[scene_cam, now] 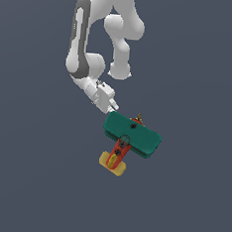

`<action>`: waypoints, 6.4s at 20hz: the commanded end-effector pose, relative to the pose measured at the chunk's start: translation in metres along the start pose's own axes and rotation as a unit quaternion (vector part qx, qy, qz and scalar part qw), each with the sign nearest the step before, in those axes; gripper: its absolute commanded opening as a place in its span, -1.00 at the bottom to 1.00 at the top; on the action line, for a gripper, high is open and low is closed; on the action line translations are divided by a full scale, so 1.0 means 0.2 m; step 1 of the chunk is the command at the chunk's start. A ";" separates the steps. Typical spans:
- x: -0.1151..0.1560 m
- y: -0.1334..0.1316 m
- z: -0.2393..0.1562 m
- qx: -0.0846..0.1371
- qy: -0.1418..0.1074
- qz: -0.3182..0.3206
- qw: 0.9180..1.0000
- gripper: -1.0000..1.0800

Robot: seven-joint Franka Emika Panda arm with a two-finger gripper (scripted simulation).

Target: Pick up the object and move it to a goal position.

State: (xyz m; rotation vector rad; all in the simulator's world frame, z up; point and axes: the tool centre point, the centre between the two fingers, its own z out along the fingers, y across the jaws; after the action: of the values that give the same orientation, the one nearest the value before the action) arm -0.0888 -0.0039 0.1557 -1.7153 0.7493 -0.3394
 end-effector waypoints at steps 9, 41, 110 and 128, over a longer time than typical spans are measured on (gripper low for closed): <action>0.02 0.00 -0.01 0.010 0.013 0.006 1.000 0.23; 0.12 0.03 -0.10 0.031 0.068 0.014 0.997 0.23; 0.47 -0.35 -0.21 0.044 0.093 0.015 0.995 -1.00; 0.92 -0.85 -0.59 0.044 0.091 0.015 0.995 -1.00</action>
State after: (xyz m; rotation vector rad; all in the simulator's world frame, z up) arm 0.0287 -0.1868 0.3132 -1.6030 0.8848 -0.5032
